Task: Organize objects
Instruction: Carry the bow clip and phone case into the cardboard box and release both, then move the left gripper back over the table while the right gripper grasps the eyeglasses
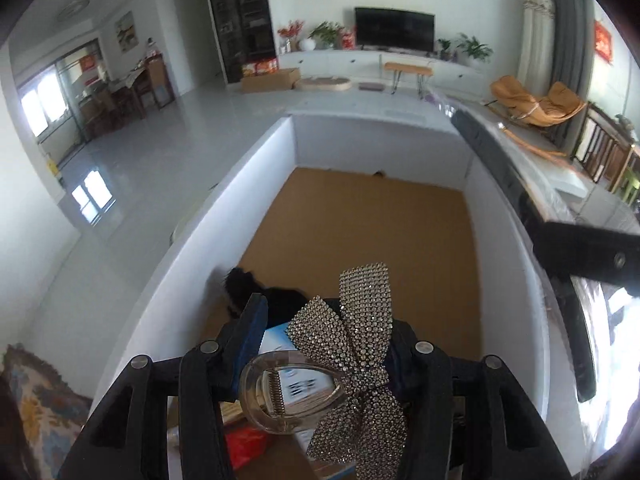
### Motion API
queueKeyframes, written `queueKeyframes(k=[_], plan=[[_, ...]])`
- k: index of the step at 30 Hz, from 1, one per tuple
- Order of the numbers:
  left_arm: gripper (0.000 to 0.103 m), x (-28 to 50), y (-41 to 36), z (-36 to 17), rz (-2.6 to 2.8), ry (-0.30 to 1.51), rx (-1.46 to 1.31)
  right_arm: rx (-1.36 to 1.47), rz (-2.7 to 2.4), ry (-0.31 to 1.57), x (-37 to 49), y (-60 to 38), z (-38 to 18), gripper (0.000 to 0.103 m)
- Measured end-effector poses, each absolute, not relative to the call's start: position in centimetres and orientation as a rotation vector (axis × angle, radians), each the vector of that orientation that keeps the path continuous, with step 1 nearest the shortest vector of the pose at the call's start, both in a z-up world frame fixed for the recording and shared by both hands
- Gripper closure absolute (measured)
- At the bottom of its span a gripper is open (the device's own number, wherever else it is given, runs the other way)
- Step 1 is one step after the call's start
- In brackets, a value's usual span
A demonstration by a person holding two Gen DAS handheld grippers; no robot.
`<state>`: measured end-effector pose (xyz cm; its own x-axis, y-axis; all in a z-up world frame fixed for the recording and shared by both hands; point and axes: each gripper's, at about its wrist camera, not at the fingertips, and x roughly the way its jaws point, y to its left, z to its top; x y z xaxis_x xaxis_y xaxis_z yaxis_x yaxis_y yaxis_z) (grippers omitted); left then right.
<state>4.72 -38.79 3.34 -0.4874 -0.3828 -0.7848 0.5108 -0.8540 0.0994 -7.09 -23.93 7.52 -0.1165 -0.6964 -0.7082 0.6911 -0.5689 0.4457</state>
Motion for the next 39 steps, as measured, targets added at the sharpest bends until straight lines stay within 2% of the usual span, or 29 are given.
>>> queueKeyframes(k=[1, 2, 3, 4, 6, 8, 11, 15, 20, 26, 31, 39], plan=[[0.032, 5.1, -39.7, 2.8, -2.285, 0.202, 1.199, 1.179, -1.826, 0.017, -6.9, -25.3, 6.9, 0.023], [0.022, 5.5, -40.3, 2.4, -2.257, 0.204, 1.206, 1.203, -1.818, 0.047, -6.7, -26.4, 6.2, 0.018], [0.010, 6.1, -40.6, 2.2, -2.238, 0.200, 1.198, 1.216, -1.814, 0.064, -6.6, -26.9, 5.6, 0.018], [0.006, 6.4, -40.7, 2.0, -2.232, 0.192, 1.183, 1.212, -1.818, 0.073, -6.4, -26.9, 5.4, 0.018], [0.006, 6.7, -40.6, 1.8, -2.231, 0.187, 1.163, 1.173, -1.858, 0.088, -6.1, -25.8, 5.3, 0.017], [0.006, 6.3, -40.3, 1.5, -2.240, 0.209, 1.146, 1.132, -1.929, 0.094, -6.4, -23.5, 5.3, 0.011], [0.006, 5.2, -39.2, 1.7, -2.290, 0.216, 1.115, 1.092, -2.053, 0.074, -8.0, -18.9, 4.8, 0.007], [0.006, 3.2, -35.7, 3.8, -2.435, 0.218, 1.059, 1.097, -2.272, 0.094, -11.1, -10.9, 2.7, 0.005], [0.006, 1.4, -28.9, 5.9, -2.638, 0.232, 1.055, 1.283, -2.429, 0.050, -13.6, -1.0, -2.8, 0.005], [0.002, -0.7, -18.4, 6.1, -2.938, 0.301, 1.205, 1.374, -2.521, -0.006, -14.4, 5.9, -5.1, 0.005], [0.002, -2.4, -12.5, 1.8, -2.906, 0.134, 1.384, 1.378, -2.526, -0.013, -18.5, 6.1, -4.0, 0.005], [0.002, -1.9, -13.2, -2.0, -2.808, 0.191, 1.489, 1.364, -2.344, -0.051, -29.2, -3.4, -3.5, 0.005]])
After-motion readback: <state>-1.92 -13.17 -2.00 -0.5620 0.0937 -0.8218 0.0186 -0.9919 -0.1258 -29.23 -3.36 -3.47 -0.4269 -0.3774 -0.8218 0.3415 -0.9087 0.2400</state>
